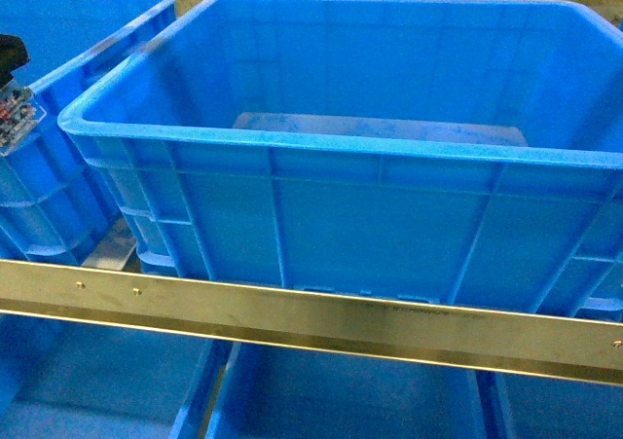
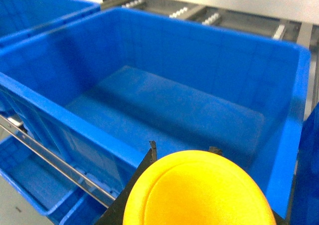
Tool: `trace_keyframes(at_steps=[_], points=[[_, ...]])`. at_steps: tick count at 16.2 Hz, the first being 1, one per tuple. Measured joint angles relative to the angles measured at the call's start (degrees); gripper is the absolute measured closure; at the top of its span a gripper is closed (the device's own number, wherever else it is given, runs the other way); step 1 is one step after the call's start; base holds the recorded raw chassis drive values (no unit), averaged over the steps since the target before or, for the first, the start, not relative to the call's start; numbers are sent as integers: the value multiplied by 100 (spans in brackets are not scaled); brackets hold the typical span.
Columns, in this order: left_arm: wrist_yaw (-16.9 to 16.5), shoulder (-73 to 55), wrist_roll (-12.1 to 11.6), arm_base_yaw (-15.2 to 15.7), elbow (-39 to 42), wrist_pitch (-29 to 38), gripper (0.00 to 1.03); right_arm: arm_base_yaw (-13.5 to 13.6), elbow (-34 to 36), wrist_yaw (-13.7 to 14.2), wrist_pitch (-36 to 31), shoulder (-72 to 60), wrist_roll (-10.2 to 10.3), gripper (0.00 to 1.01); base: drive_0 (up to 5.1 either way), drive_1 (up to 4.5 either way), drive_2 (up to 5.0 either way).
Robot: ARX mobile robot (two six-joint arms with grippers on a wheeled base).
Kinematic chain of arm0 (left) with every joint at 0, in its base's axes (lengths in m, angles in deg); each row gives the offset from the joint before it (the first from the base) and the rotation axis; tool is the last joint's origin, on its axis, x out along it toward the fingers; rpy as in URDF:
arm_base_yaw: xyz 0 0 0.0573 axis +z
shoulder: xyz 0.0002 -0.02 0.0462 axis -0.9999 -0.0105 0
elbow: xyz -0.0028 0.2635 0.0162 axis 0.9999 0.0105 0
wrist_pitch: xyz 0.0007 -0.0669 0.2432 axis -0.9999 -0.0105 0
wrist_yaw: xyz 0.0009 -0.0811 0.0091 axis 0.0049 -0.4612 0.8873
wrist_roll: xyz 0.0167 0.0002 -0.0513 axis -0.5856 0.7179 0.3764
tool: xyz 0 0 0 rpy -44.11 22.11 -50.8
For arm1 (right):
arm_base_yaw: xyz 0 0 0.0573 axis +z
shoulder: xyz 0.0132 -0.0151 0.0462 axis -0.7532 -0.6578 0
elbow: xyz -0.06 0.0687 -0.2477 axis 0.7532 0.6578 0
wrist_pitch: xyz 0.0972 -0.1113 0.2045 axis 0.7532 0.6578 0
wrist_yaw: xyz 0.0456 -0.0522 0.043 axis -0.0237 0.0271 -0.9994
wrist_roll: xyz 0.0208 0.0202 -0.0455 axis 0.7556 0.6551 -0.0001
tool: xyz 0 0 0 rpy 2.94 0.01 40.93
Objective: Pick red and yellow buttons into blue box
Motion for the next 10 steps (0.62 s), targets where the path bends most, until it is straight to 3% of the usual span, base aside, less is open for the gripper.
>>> trace_keyframes(at_steps=[3, 6, 10], points=[[0, 0, 0, 0, 0, 0, 80, 0, -98, -31, 81, 214, 87, 77, 0, 0, 0], [0, 0, 0, 0, 0, 2, 80, 109, -656, -92, -282, 208, 433, 77, 0, 0, 0], [0, 0, 0, 0, 0, 0, 80, 684, -1464, -140, -553, -994, 645, 77, 0, 0, 0]])
